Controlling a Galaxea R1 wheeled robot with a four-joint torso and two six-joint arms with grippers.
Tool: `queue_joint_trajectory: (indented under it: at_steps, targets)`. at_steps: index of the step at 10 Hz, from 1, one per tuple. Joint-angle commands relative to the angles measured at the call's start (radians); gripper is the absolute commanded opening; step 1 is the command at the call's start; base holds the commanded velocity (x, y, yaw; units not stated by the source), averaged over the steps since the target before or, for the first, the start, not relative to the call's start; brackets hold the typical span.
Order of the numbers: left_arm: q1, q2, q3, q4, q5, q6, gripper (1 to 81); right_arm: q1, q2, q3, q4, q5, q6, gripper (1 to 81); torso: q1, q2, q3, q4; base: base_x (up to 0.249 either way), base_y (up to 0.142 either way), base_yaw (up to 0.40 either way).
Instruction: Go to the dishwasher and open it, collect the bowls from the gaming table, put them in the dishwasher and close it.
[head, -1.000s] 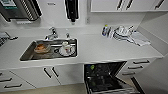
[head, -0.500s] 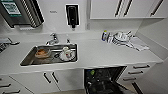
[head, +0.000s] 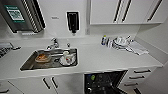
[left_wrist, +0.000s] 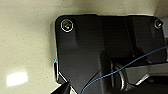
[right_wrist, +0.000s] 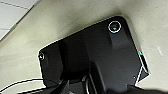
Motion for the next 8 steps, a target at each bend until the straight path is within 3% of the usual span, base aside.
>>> queue_joint_trajectory:
  at_steps: [1,6,8]
  targets:
    - [-0.011,-0.015,0.001,0.042,0.061,-0.049,81.1,0.020,-0.010,-0.007,-0.032,-0.039,-0.003,81.1,0.063,-0.097,0.000,0.000,0.000,0.000,0.000]
    - [-0.011,-0.012,-0.008,0.042,0.061,-0.049,81.1,0.017,0.015,-0.037,-0.035,-0.047,-0.003,81.1,0.175,-0.276,0.001,0.000,0.000,0.000,0.000]
    - [-0.011,-0.010,-0.008,0.042,0.062,-0.049,81.1,0.018,0.015,-0.039,-0.035,-0.047,-0.003,81.1,0.218,-0.346,-0.097,0.000,0.000,0.000,0.000]
